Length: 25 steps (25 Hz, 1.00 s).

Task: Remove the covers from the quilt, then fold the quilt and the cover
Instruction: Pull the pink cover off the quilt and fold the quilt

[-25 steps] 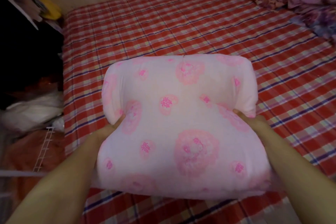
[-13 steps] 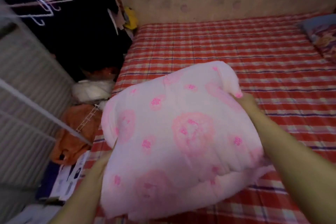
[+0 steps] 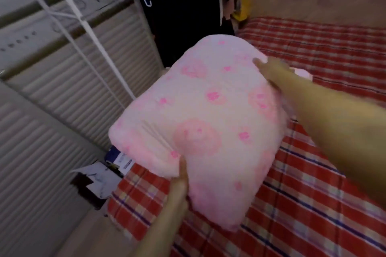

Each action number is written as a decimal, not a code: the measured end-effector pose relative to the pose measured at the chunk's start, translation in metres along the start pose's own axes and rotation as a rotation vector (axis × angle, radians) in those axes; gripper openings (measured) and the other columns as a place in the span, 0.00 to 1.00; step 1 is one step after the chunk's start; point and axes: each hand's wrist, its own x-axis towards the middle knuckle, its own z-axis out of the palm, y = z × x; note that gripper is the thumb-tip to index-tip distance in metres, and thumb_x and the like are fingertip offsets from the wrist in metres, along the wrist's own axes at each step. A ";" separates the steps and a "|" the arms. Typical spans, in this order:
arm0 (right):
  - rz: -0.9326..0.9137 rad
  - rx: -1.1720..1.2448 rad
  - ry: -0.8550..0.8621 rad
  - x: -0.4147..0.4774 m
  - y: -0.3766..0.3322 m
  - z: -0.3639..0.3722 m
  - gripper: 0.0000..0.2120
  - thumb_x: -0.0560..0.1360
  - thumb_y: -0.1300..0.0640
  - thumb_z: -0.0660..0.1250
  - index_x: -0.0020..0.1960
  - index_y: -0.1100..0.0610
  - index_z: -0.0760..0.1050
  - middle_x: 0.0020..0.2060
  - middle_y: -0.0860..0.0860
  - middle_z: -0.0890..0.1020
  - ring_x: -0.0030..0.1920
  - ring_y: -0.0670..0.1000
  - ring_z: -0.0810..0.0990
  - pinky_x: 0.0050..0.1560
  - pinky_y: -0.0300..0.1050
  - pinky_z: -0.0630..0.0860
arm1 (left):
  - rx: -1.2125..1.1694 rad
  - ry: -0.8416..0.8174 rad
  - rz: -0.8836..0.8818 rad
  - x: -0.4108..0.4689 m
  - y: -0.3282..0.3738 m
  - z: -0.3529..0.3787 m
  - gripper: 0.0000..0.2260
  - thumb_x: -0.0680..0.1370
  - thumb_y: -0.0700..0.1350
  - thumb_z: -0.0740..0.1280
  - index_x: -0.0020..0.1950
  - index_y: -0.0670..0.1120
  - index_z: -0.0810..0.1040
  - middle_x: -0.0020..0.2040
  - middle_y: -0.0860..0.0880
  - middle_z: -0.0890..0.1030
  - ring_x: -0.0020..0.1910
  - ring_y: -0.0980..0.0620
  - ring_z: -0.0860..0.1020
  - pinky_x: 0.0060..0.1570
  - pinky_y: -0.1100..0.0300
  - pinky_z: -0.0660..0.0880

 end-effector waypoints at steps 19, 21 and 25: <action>0.652 1.274 -0.521 -0.200 0.168 0.294 0.33 0.62 0.42 0.77 0.59 0.60 0.75 0.47 0.58 0.84 0.46 0.58 0.83 0.44 0.55 0.80 | 1.536 -0.078 0.699 0.081 0.141 0.027 0.51 0.62 0.77 0.61 0.74 0.64 0.34 0.76 0.47 0.33 0.75 0.39 0.35 0.65 0.28 0.38; 0.645 1.340 -0.530 -0.215 0.157 0.318 0.34 0.63 0.49 0.78 0.63 0.63 0.73 0.53 0.61 0.82 0.53 0.61 0.81 0.55 0.61 0.77 | 1.559 -0.070 0.657 0.083 0.157 0.023 0.51 0.62 0.77 0.60 0.74 0.63 0.34 0.77 0.47 0.34 0.75 0.39 0.37 0.65 0.27 0.41; 0.609 1.304 -0.259 -0.207 0.126 0.299 0.37 0.57 0.46 0.77 0.60 0.64 0.75 0.52 0.58 0.82 0.51 0.57 0.82 0.55 0.55 0.78 | 1.629 -0.047 0.574 0.081 0.187 0.025 0.51 0.63 0.76 0.60 0.75 0.61 0.34 0.77 0.45 0.37 0.75 0.37 0.40 0.66 0.27 0.45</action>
